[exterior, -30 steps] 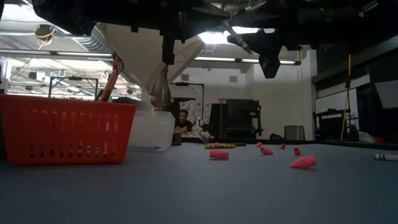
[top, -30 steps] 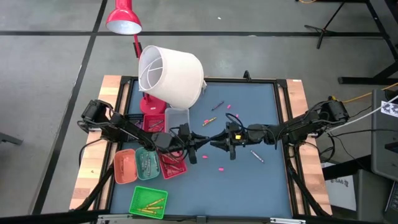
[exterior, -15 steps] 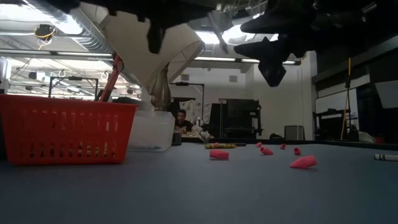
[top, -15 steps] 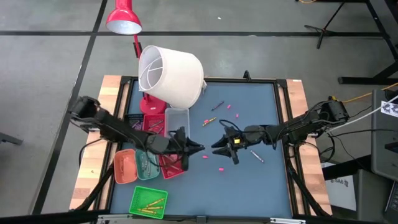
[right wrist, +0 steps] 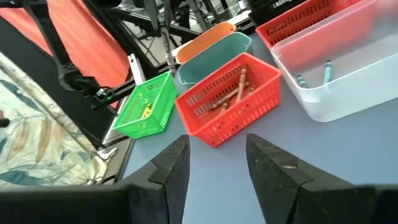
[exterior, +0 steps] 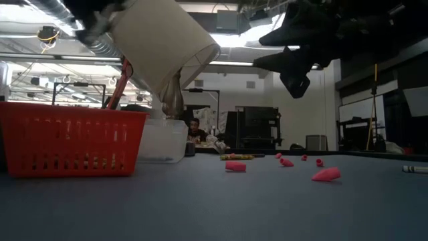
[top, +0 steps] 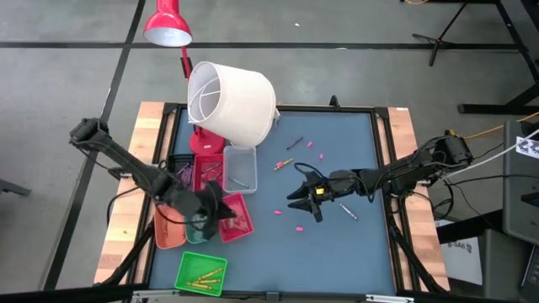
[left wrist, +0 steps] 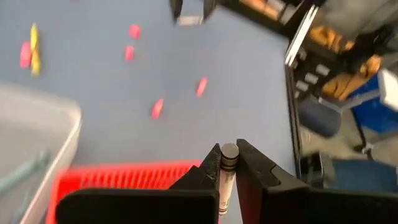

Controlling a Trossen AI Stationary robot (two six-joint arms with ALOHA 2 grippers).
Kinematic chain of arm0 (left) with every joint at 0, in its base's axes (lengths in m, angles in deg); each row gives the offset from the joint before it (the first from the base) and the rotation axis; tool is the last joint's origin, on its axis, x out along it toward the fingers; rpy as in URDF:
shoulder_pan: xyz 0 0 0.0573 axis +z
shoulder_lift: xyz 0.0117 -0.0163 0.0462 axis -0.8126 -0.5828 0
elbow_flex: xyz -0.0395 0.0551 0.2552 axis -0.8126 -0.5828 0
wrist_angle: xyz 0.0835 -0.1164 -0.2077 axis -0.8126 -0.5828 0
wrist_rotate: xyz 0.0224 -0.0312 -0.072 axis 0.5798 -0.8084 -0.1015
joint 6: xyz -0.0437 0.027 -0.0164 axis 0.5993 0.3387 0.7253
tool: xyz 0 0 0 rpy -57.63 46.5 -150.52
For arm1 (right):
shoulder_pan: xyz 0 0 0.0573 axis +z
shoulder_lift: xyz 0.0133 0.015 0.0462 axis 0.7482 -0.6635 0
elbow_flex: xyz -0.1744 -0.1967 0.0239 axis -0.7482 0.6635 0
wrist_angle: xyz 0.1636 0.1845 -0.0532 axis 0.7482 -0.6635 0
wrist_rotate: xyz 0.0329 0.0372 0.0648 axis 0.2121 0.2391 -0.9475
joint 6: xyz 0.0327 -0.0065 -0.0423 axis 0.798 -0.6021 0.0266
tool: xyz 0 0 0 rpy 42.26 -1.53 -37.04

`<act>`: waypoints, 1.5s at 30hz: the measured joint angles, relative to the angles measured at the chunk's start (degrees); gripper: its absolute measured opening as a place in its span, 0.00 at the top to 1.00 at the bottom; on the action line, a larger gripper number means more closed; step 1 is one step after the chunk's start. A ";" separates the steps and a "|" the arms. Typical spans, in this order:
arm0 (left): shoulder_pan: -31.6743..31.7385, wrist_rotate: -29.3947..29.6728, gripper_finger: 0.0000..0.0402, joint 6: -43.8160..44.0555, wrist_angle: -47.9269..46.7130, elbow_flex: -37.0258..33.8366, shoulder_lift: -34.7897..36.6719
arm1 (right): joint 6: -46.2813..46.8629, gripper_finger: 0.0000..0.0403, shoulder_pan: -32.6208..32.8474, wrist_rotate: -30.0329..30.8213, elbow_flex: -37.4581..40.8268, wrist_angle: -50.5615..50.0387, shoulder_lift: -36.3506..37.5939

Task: Sort crayons
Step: Put the gray crayon into the green bin, then put the violet crayon into the black bin

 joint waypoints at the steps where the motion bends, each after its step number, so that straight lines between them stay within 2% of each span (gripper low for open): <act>1: -0.96 0.03 0.97 2.04 -2.79 0.00 0.99 | 0.00 0.61 0.00 0.36 0.00 -0.23 0.00; 7: -6.83 -0.06 0.97 17.63 -19.28 0.00 2.96 | -0.02 0.61 0.00 3.32 0.00 -1.92 0.00; 13: -10.67 -3.90 0.97 30.19 -31.37 0.00 2.96 | -0.12 0.61 0.00 7.81 0.00 -2.98 0.00; 18: -11.78 -3.97 0.97 33.84 -36.06 0.00 2.92 | -0.78 0.61 -0.28 13.89 0.02 -3.08 0.00; 21: -11.73 -3.98 0.97 35.29 -38.06 0.00 2.92 | -0.83 0.61 -2.03 14.98 0.02 -3.98 0.00; 25: -11.42 -4.02 0.94 36.22 -39.97 0.00 2.92 | -0.85 0.61 -5.76 13.59 0.02 -5.73 -0.02; 30: -11.30 -3.79 0.85 36.22 -40.79 0.00 2.92 | -1.19 0.61 -11.17 10.76 0.02 -6.10 -0.04; 35: -11.30 -3.56 0.78 36.22 -40.92 0.00 2.92 | -6.15 0.61 -16.86 7.47 0.02 -7.12 -0.04; 45: -11.30 -3.50 0.76 36.22 -40.83 0.00 2.90 | -15.92 0.61 -28.84 -1.10 0.04 -11.52 -0.04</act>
